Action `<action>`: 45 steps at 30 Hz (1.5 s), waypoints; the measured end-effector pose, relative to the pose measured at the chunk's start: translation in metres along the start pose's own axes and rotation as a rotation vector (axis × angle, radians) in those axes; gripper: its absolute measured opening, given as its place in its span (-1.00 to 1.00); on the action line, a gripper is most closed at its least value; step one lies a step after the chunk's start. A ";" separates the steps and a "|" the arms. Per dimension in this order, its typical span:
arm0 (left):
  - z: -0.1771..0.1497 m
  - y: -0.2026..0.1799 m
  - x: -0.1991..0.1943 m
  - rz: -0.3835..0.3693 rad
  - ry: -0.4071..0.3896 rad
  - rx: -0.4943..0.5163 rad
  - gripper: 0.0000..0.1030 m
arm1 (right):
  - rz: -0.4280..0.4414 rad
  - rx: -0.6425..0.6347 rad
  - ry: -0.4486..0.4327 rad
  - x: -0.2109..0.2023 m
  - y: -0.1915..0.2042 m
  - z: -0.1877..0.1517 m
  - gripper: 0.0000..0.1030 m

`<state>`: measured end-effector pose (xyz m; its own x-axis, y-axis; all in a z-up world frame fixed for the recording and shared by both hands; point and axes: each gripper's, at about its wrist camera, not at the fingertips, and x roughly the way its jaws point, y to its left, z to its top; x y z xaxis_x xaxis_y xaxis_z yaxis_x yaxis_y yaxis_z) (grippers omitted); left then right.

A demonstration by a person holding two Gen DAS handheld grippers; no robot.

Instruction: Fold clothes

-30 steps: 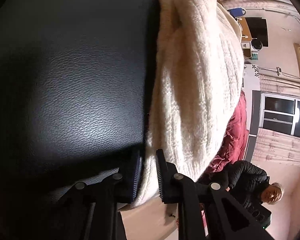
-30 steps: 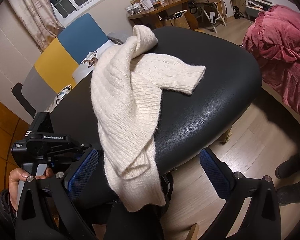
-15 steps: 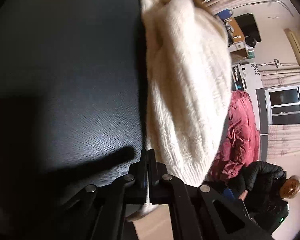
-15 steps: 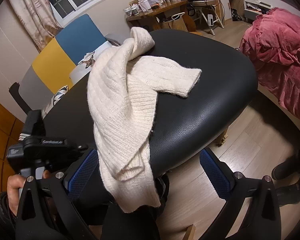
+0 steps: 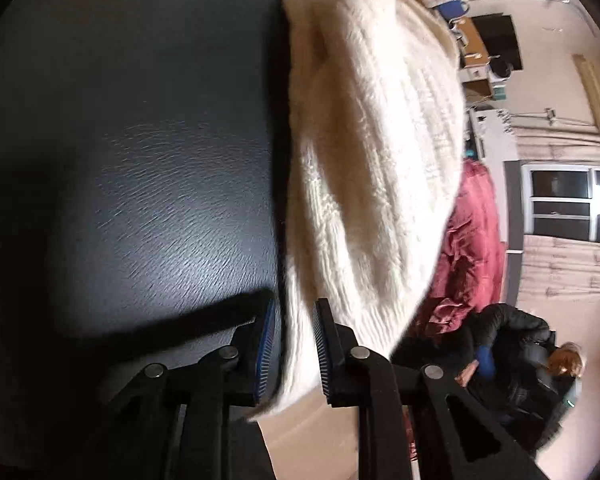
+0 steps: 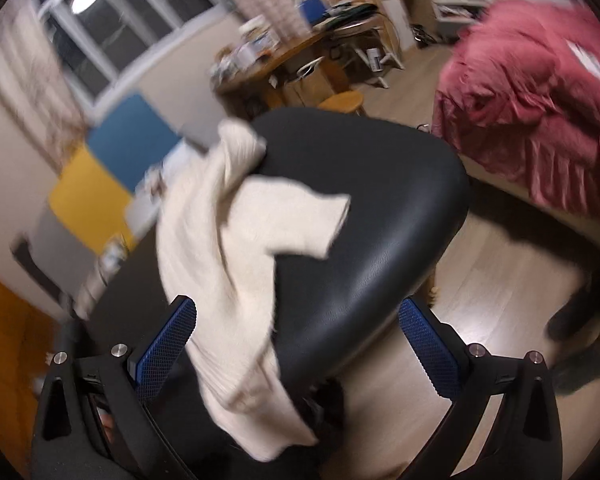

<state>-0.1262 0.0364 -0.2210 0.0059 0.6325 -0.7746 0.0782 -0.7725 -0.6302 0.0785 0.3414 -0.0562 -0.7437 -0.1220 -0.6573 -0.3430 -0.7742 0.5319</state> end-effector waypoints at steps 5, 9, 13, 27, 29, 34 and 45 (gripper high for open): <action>-0.007 0.003 -0.006 0.011 -0.019 0.023 -0.61 | 0.013 0.039 -0.148 -0.054 -0.016 0.059 1.00; -0.006 0.013 -0.006 -0.030 -0.029 -0.019 -0.57 | 0.038 0.073 -0.242 -0.073 -0.023 0.060 1.00; 0.001 0.007 0.000 -0.034 -0.042 -0.023 -0.55 | 0.055 0.054 -0.067 -0.024 -0.016 0.017 1.00; -0.004 -0.003 -0.066 -0.028 -0.302 0.203 -0.95 | -0.110 -0.308 0.145 0.075 0.068 -0.027 1.00; 0.017 -0.008 -0.083 -0.013 -0.305 0.240 -0.94 | -0.091 -0.328 0.134 0.081 0.081 -0.023 1.00; 0.048 0.056 -0.103 0.083 -0.194 0.185 -0.94 | -0.055 -0.381 0.155 0.093 0.098 -0.029 1.00; 0.056 0.049 -0.078 0.080 -0.197 0.173 -0.69 | -0.035 -0.500 0.292 0.168 0.136 -0.015 1.00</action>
<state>-0.1784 -0.0540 -0.1939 -0.1905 0.5587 -0.8072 -0.0858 -0.8286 -0.5533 -0.0843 0.2062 -0.1028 -0.5235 -0.2018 -0.8278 0.0010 -0.9717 0.2362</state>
